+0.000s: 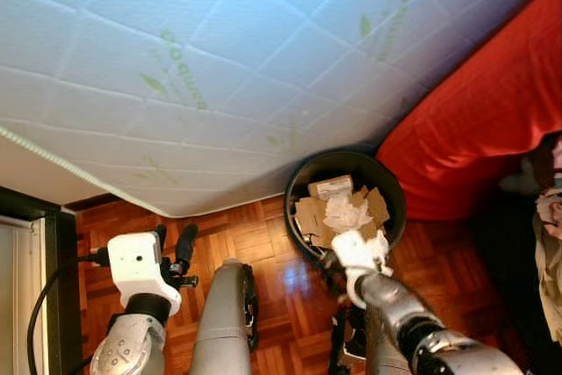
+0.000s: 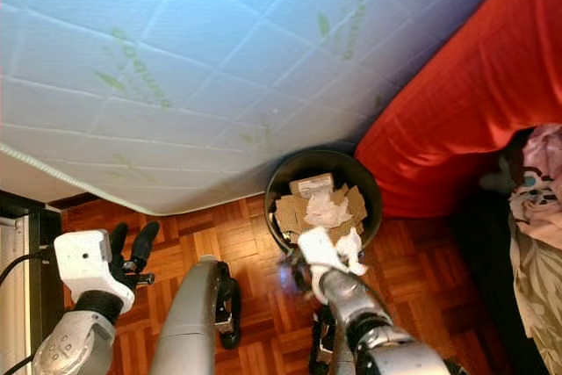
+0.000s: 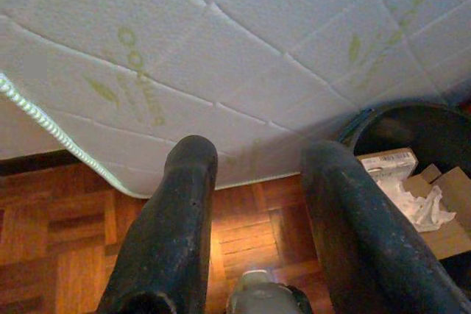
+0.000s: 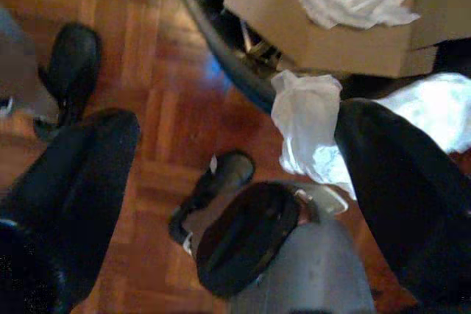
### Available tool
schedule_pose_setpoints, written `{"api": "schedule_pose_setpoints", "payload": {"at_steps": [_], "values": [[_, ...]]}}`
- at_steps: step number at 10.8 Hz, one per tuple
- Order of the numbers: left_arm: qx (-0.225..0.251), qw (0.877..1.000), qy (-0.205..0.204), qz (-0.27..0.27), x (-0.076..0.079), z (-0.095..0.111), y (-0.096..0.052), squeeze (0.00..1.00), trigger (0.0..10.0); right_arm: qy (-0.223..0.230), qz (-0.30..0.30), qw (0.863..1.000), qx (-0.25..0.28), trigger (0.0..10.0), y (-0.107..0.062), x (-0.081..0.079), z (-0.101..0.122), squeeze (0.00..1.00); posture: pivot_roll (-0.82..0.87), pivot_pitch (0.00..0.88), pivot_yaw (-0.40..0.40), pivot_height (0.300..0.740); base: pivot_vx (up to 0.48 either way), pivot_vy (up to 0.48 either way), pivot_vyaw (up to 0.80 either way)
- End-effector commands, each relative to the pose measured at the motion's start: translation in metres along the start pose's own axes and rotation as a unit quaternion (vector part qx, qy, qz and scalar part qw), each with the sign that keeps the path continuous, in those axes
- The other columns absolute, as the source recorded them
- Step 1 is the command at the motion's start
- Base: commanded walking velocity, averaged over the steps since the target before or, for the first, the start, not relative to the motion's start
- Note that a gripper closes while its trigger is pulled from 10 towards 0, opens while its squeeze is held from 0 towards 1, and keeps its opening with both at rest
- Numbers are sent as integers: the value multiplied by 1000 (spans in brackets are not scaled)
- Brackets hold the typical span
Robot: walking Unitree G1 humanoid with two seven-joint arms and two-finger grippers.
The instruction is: Clean up the room
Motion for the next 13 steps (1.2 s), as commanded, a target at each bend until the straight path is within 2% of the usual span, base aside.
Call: {"api": "schedule_pose_setpoints", "payload": {"at_steps": [1,2,3,5,6,8,13], "values": [[-19,1000,1,3,-1,-7,-6,0,10000,5,1,1000,-22,10000,0,-5,-18,0,313,478,31,642,0,0,0],[-18,1000,2,2,-1,-6,-6,0,10000,67,5,996,57,10000,0,-6,15,0,313,478,31,642,0,0,0],[-18,1000,3,2,0,-6,-5,0,10000,120,13,985,121,10000,-3,-4,43,0,309,477,30,642,0,0,0],[-16,1000,3,1,1,-6,-5,0,10000,157,21,969,188,10000,-9,1,74,0,307,476,29,642,0,0,0],[-15,1000,4,2,1,-5,-6,0,10000,165,13,965,205,10000,-11,6,82,0,307,477,27,642,0,0,0],[-17,1000,3,1,2,-5,-7,0,10000,167,2,965,200,10000,-11,12,79,0,309,481,26,642,0,0,0],[-17,1000,-4,3,1,-6,-6,0,10000,158,14,969,190,10000,-9,6,72,0,304,482,26,642,58,0,0]]}}
Point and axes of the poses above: a point about 5 cm out from each wrist's last joint towards the gripper, its own y axis pointing out of the wrist towards the gripper, its own z axis along the axis of the wrist's last joint, x = y × z, the point moved 4 cm from there along y, pointing out of the wrist towards the gripper, and after that the axes turned 10 degrees about y, right-handed, at the moved point
